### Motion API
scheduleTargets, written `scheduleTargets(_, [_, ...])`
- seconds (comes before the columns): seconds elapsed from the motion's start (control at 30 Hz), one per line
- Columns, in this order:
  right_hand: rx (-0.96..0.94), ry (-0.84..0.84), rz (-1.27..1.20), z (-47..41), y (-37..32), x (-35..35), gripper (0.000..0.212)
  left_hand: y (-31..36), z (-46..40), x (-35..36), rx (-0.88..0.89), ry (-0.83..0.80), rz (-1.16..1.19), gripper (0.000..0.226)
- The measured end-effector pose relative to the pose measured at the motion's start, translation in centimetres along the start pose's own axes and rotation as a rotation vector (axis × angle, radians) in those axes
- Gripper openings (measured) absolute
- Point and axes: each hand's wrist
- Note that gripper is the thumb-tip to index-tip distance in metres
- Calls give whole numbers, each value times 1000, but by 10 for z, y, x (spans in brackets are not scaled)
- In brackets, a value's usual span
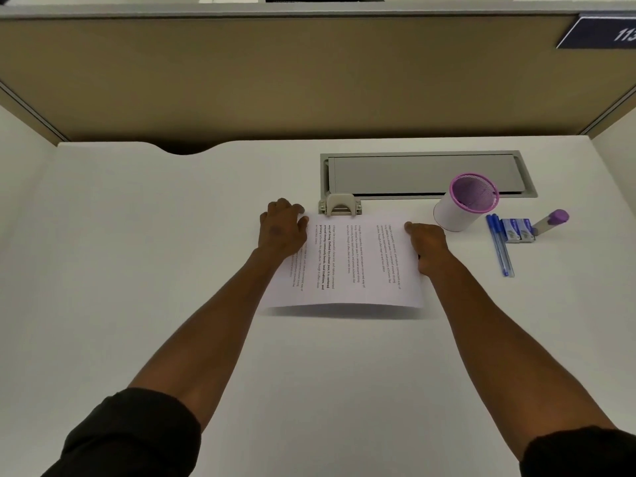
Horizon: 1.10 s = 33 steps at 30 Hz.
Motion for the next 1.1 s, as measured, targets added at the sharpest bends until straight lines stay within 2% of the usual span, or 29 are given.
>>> scheduleTargets(0.1, [15,-57,-67,-1,2,-3,23,5,-9,-6,-80,-12,4,37])
scheduleTargets(0.23, [23,-74,-111,-3,6,-3,24,1,-1,-14,-388,129,170,54])
scheduleTargets(0.33, [9,-72,-109,-4,7,-2,30,-9,16,-12,-523,58,194,69])
scheduleTargets(0.4, [7,-82,-113,-4,7,-2,24,-14,26,-11,-547,47,231,75])
scheduleTargets(0.5, [17,-94,-127,-2,7,-3,19,-19,32,-13,-626,115,513,72])
scheduleTargets(0.57, [13,-96,-128,-1,6,-4,17,-22,31,-17,-688,165,721,54])
scheduleTargets(0.63, [14,-100,-129,1,5,-5,15,-25,31,-20,-680,198,789,28])
scheduleTargets(0.67, [17,-102,-127,2,5,-5,15,-24,32,-21,-664,206,781,25])
scheduleTargets(0.93, [-11,-133,-91,7,5,-6,16,-24,33,-14,-645,244,635,41])
scheduleTargets(1.1, [-18,-49,-22,1,-2,-1,39,-25,30,-10,-656,251,629,43])
Point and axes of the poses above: each hand's wrist, its own z-axis away from the middle knuckle, its own x-axis out of the palm, y = z × x, and after that the axes turned 13 degrees about z, right-handed
